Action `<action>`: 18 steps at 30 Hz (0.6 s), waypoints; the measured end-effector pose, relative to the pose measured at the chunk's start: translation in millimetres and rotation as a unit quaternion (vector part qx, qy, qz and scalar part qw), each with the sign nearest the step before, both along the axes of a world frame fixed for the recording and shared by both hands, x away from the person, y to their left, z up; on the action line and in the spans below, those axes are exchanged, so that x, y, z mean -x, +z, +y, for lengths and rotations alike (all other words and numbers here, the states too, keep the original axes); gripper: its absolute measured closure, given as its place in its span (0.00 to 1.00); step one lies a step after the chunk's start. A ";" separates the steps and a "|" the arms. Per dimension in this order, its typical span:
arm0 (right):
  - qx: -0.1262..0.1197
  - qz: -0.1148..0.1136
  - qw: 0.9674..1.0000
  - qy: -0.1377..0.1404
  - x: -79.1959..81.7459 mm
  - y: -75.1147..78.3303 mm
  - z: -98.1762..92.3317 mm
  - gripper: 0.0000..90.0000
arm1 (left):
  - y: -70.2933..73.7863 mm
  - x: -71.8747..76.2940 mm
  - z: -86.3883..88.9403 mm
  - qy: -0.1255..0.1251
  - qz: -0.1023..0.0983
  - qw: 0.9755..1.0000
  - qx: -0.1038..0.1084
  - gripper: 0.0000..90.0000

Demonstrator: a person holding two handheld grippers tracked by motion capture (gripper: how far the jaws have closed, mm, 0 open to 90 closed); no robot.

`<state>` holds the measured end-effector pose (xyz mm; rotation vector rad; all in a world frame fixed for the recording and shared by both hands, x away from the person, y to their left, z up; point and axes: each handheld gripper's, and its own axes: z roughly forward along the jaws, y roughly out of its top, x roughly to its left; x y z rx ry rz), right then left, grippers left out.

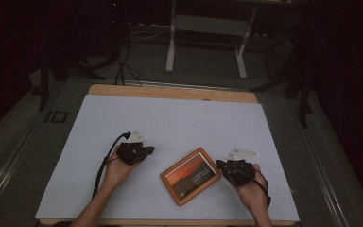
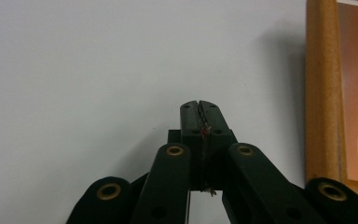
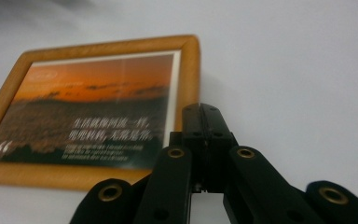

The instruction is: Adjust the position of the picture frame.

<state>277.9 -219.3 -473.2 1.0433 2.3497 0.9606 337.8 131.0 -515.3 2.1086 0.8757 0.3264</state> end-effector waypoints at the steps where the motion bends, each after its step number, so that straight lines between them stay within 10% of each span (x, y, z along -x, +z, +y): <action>1: 0.003 0.001 1.000 0.003 2.0 -0.9 0.4 1.00 | -1.4 0.5 -2.7 -0.005 0.002 1.000 0.002 1.00; 18: 0.031 0.031 0.999 0.026 33.9 -16.7 -5.8 1.00 | -18.8 5.8 -33.7 -0.061 0.019 0.998 -0.028 1.00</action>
